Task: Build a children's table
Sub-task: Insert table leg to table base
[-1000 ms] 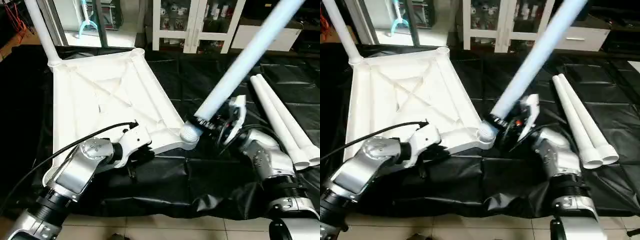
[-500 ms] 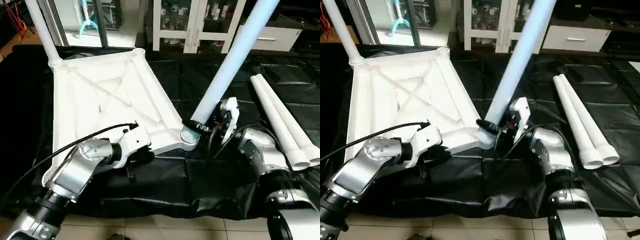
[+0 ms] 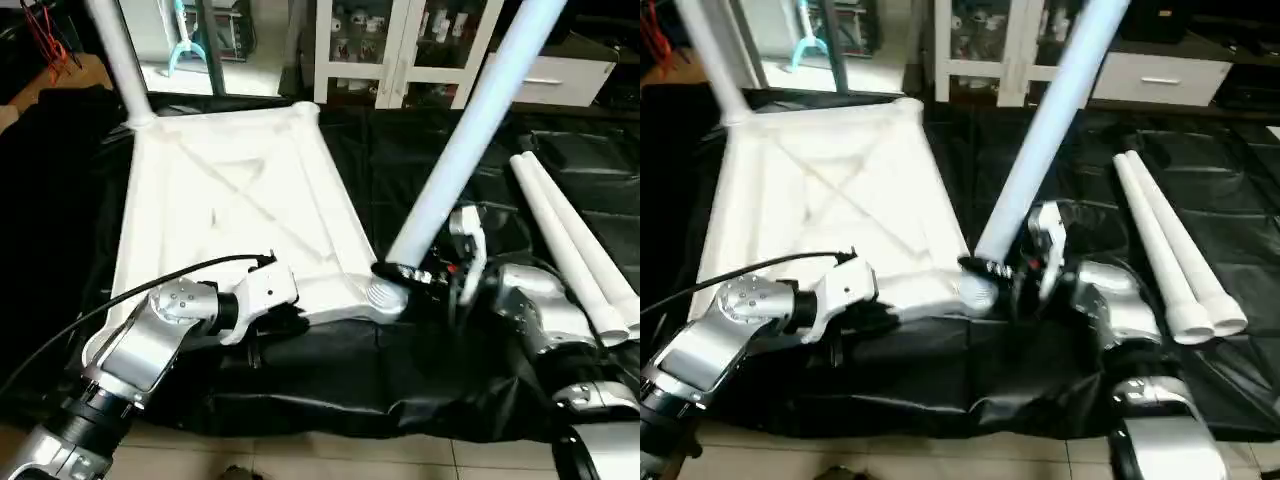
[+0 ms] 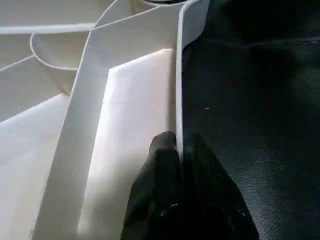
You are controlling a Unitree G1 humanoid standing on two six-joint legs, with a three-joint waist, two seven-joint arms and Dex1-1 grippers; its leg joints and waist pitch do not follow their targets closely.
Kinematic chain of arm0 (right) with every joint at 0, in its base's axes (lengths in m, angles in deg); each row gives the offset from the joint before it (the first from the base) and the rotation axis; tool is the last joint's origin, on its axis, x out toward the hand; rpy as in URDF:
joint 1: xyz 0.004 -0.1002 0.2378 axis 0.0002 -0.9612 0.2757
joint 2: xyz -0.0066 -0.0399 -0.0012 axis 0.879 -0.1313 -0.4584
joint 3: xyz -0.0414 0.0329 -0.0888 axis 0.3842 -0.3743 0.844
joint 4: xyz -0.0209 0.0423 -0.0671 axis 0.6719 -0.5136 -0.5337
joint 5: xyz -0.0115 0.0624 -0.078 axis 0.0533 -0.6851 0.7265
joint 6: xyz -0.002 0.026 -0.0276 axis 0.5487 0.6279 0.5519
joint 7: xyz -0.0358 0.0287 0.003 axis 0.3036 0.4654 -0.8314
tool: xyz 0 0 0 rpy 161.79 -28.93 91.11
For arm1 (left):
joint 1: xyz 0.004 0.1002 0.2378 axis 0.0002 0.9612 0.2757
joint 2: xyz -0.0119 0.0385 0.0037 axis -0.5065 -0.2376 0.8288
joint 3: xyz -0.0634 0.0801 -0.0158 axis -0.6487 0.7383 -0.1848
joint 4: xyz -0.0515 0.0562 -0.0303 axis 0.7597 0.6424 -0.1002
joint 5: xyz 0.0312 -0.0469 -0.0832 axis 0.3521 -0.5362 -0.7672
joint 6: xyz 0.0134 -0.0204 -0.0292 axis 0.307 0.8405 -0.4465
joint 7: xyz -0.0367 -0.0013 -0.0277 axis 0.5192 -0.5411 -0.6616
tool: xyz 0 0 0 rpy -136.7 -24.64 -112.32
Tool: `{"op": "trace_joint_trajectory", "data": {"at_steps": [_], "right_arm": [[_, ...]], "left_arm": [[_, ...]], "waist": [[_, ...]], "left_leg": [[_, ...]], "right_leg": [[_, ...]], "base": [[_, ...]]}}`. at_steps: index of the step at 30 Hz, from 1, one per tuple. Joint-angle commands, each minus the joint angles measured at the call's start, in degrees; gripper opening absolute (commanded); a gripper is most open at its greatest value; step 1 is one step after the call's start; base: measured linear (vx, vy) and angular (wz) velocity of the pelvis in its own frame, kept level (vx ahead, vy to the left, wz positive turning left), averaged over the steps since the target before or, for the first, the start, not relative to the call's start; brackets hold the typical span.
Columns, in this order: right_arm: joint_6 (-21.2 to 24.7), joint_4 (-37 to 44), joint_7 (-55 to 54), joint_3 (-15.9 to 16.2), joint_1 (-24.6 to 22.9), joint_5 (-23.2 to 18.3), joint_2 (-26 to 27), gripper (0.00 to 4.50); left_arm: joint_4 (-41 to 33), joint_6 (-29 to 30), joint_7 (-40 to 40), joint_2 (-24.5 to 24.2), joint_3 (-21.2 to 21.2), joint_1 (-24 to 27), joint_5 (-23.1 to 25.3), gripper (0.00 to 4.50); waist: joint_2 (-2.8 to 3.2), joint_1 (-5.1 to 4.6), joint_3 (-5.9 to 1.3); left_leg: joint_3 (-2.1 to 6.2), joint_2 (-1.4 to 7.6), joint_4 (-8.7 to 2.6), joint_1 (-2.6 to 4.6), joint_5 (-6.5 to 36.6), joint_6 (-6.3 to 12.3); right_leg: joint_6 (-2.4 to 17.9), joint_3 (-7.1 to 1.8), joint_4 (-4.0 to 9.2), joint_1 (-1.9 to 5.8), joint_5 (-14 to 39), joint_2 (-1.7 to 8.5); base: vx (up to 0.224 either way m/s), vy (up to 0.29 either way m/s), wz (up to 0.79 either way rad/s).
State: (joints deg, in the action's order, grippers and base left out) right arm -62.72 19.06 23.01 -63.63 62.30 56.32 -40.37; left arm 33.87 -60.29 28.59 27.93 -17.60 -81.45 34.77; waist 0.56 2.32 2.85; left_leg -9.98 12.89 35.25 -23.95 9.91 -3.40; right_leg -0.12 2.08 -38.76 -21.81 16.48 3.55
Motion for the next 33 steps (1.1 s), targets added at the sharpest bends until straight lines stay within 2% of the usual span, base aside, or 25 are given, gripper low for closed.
{"op": "trace_joint_trajectory", "data": {"at_steps": [1,5,10,11,12,14,15,17,20,22,27,29,30,33], "right_arm": [[1.0,-2.4,4.4,5.4,-2.9,5.6,-2.0,1.88],[1.1,-3.3,7.1,7.0,-3.9,7.4,-4.2,1.88],[0.0,-2.6,9.9,9.2,-7.2,8.8,-7.0,1.88],[-0.1,-2.6,9.9,9.2,-7.5,8.8,-7.1,1.88],[0.1,-2.7,10.0,9.1,-8.1,8.6,-7.1,1.88],[0.3,-2.7,10.1,8.8,-8.6,8.3,-7.1,1.88],[0.5,-2.7,10.2,8.7,-8.9,8.1,-7.1,1.88],[-0.8,-3.0,10.1,8.9,-10.9,8.4,-7.0,1.88],[-1.6,-3.3,10.1,9.0,-11.5,8.6,-7.0,1.88],[-3.5,-4.0,9.1,9.5,-11.7,9.7,-7.0,1.88],[-8.0,-4.0,5.8,10.3,-11.5,11.9,-6.7,1.88],[-9.4,-3.9,4.2,9.9,-10.6,11.8,-6.0,1.88],[-9.5,-3.6,4.1,9.8,-10.1,11.7,-5.8,1.88],[-11.0,-3.3,4.3,10.5,-9.8,12.3,-5.8,1.88]], "left_arm": [[2.3,-1.5,-0.6,1.0,0.1,1.4,-2.8,0.0],[2.7,-2.4,-2.0,0.5,-0.4,1.3,-3.3,0.0],[3.8,-3.6,-3.0,-0.1,-1.1,1.1,-3.0,0.0],[3.8,-3.6,-3.0,-0.1,-1.2,1.1,-3.0,0.0],[3.9,-3.6,-3.0,-0.1,-1.4,1.1,-3.0,0.0],[3.9,-3.6,-3.0,-0.1,-1.5,1.2,-3.0,0.0],[3.9,-3.7,-3.0,-0.2,-1.5,1.2,-3.1,0.0],[3.9,-3.8,-2.9,-0.3,-1.7,1.5,-3.2,0.0],[3.8,-3.8,-3.0,-0.4,-1.7,1.6,-3.2,0.0],[4.1,-3.9,-3.1,-0.3,-1.7,1.5,-2.9,0.0],[4.5,-4.0,-3.0,-0.4,-1.7,1.2,-2.4,0.0],[4.5,-4.1,-3.0,-0.4,-1.7,1.1,-2.3,0.0],[4.5,-4.0,-3.0,-0.4,-1.6,1.1,-2.3,0.0],[4.5,-4.0,-3.0,-0.4,-1.6,1.0,-2.2,0.0]], "waist": [[-0.9,-0.18,-3.45],[-0.89,-0.07,-3.45],[-1.02,0.3,-3.68],[-1.02,0.33,-3.64],[-1.1,0.34,-3.34],[-1.18,0.34,-3.2],[-1.25,0.42,-3.47],[-1.02,0.46,-3.53],[-1.05,0.46,-3.57],[-1.05,0.36,-3.51],[-0.97,0.04,-3.32],[-0.94,-0.15,-2.9],[-0.91,-0.26,-2.89],[-0.89,-0.62,-2.95]], "left_leg": [[-0.36,0.29,-2.66,1.9,-1.3,9.1],[-0.42,0.29,-2.64,1.92,-1.0,9.0],[-0.43,0.38,-2.52,2.13,-3.0,9.94],[-0.4,0.38,-2.59,2.08,-3.2,10.04],[-0.46,0.41,-2.84,2.18,-1.9,9.85],[-0.5,0.37,-3.09,2.35,0.0,9.17],[-0.43,0.38,-3.1,2.4,-0.6,8.77],[-0.42,0.37,-3.05,2.45,-1.3,8.91],[-0.4,0.38,-3.17,2.53,-0.8,8.84],[-0.3,0.52,-3.53,2.69,2.0,7.65],[-0.26,0.56,-3.92,2.89,3.8,6.48],[-0.31,0.6,-4.36,3.12,6.4,5.66],[-0.26,0.66,-4.62,3.32,8.2,4.72],[-0.17,0.65,-4.72,3.22,7.7,4.23]], "right_leg": [[16.1,-1.49,3.63,2.68,-20.5,2.63],[16.0,-1.55,3.72,2.63,-19.2,2.6],[16.0,-1.43,3.49,2.64,-22.2,2.51],[15.9,-1.42,3.5,2.68,-22.3,2.56],[15.8,-1.39,3.86,2.6,-20.6,2.66],[15.6,-1.46,4.3,2.78,-17.4,2.8],[15.3,-1.59,4.24,3.01,-17.5,2.79],[15.2,-1.58,4.19,2.93,-18.6,2.73],[14.7,-1.54,4.35,2.89,-19.1,2.69],[14.3,-1.45,4.75,2.81,-15.5,2.77],[14.4,-1.53,5.21,2.73,-12.2,2.84],[14.4,-1.5,5.77,2.63,-8.2,2.98],[14.3,-1.52,6.11,2.81,-5.2,3.12],[14.1,-1.61,6.18,2.91,-5.4,3.06]], "base": [[0.0,0.0,0.0],[0.0,0.0,0.0],[0.0,0.0,0.0],[0.0,0.0,0.0],[0.0,0.0,0.0],[0.0,0.0,0.0],[0.0,0.0,0.0],[0.0,0.0,0.0],[0.0,0.0,0.0],[0.0,0.0,0.0],[0.0,0.0,0.0],[0.0,0.0,0.0],[0.0,0.0,0.0],[0.0,0.0,0.0]]}}
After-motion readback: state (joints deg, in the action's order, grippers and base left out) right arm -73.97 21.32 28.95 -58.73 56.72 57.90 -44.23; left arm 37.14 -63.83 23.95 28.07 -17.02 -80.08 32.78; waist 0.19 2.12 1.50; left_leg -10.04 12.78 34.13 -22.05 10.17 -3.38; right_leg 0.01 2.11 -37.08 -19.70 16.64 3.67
